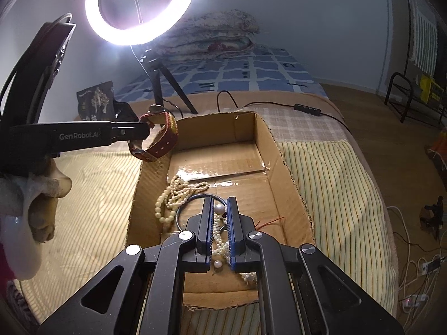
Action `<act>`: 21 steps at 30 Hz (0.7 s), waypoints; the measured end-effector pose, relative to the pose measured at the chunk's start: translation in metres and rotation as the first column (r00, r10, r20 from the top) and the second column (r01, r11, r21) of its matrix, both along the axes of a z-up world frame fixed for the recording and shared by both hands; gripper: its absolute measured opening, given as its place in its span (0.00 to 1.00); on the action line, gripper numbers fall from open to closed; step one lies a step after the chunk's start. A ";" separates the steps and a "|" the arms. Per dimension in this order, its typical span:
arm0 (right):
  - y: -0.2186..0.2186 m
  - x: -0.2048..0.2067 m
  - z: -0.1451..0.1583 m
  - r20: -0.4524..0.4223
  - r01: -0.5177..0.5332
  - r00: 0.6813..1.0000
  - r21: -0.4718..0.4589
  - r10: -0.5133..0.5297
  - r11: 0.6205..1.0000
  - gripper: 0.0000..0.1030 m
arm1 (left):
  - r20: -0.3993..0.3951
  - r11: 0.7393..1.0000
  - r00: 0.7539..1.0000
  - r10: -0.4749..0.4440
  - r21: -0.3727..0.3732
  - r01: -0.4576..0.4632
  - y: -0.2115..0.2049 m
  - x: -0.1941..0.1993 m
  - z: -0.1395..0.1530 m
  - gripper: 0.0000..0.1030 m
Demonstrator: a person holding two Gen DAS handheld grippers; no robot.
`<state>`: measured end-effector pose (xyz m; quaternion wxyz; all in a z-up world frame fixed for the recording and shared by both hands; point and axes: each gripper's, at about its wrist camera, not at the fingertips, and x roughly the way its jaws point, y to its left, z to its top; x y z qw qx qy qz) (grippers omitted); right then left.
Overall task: Organize jewelry
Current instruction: 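Carry the watch in the left tool while the right tool carries the earring to the box, then open the left tool to drop the watch in the box while the right tool releases the earring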
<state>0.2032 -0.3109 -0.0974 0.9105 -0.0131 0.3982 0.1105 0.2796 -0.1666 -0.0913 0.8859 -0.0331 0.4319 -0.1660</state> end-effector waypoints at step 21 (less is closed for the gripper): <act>0.008 -0.003 0.001 0.011 -0.001 1.000 -0.044 0.001 0.999 0.45 | 0.035 1.000 0.999 0.022 0.018 -0.022 0.004 0.001 0.003 0.47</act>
